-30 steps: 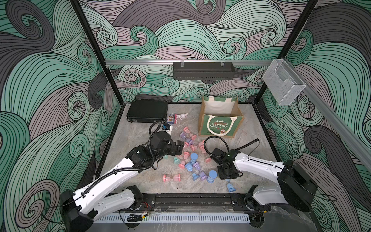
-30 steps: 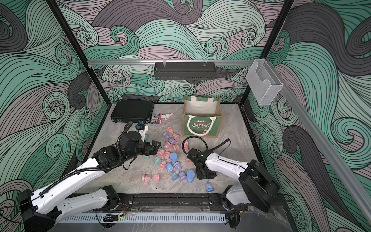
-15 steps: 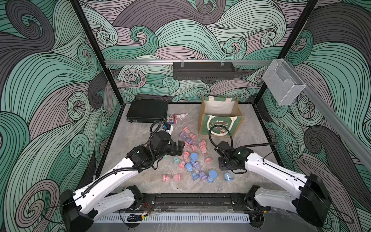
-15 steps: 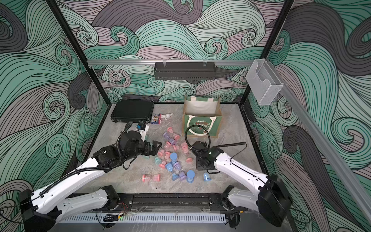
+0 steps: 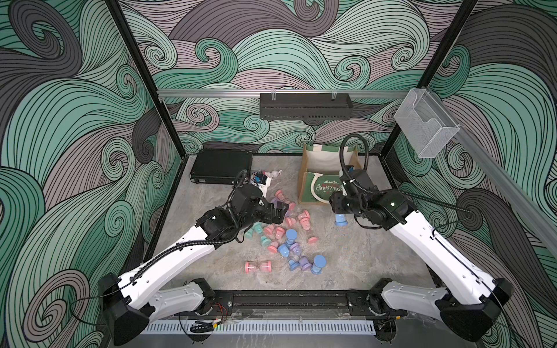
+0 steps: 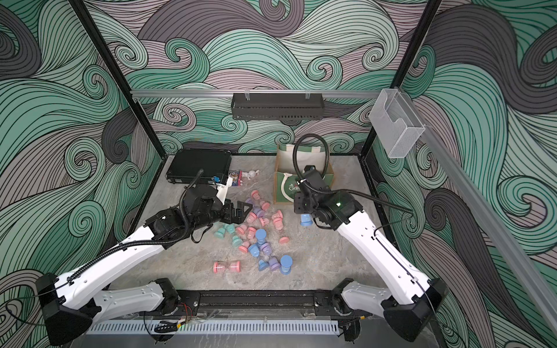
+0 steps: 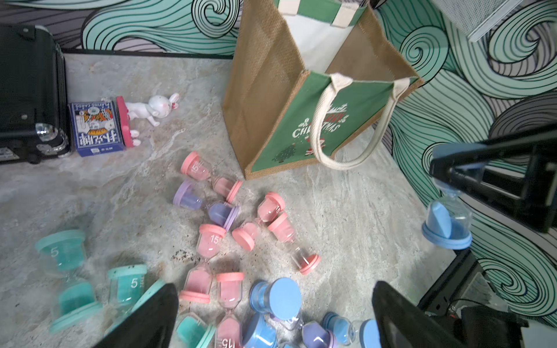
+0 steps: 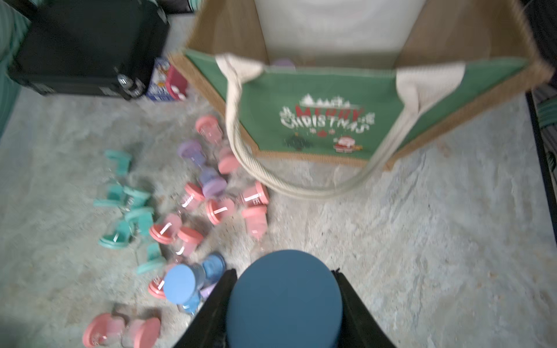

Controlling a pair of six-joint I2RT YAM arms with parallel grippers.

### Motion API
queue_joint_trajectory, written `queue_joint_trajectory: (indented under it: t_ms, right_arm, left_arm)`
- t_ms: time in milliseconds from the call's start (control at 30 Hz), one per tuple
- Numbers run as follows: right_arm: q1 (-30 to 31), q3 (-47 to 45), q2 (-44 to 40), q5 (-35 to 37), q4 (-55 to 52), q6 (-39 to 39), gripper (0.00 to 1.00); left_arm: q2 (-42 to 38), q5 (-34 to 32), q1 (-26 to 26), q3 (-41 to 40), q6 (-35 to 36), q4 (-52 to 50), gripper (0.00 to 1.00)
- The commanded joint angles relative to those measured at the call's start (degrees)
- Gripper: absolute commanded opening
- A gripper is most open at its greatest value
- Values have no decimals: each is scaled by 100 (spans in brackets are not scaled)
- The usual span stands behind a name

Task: Put the hourglass into the canvas bag
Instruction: Place the hourglass in the canvas bag.

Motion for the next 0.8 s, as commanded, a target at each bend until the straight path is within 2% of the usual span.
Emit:
queue_joint_trajectory:
  t_ms: [0,300,467,767]
  right_arm:
    - [-148,748,357,166,168,-470,26]
    - [-786,2636,1696,346,690,-967,25]
    - [-1195,2603,2205,409,1579,-1281,25]
    - [-1745,2392,3308,-507,2361,-1347,24]
  left_arm:
    - [213,83,38,390,188,296,99]
    - [920,36,97,1096,364,335,99]
    - [1205,31,174,1325,387,377,99]
    - [1458,98,425,1411,349,502,99]
